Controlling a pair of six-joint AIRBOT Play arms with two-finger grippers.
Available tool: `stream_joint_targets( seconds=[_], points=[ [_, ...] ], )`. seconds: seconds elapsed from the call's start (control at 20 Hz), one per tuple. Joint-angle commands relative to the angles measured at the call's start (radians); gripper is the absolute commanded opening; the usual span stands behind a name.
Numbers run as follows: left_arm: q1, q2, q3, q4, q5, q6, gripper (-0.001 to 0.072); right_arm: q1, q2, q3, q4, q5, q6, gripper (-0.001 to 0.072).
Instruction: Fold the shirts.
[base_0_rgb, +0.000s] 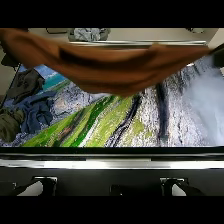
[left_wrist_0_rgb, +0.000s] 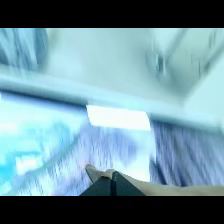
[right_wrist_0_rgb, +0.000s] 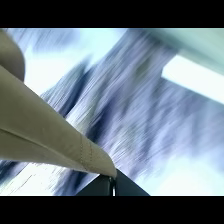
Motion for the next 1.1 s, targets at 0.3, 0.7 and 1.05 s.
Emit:
stream_joint_targets(
  seconds=[0.3, 0.7, 1.05],
  points=[
    [0.101, 0.325, 0.089, 0.134, -0.047, -0.149, 0.0026, 0.000, 0.354, 0.090, -0.168, 0.068, 0.048, 0.0038],
    [0.059, 0.252, -0.269, 0.161, -0.066, -0.063, 0.0027, 0.000, 0.275, -0.378, -0.144, 0.383, 0.086, 0.0036],
    [-0.201, -0.313, -0.407, 0.135, 0.228, 0.072, 0.0028, 0.001, -0.110, -0.812, 0.080, -0.257, 0.093, 0.0037]
  ],
)
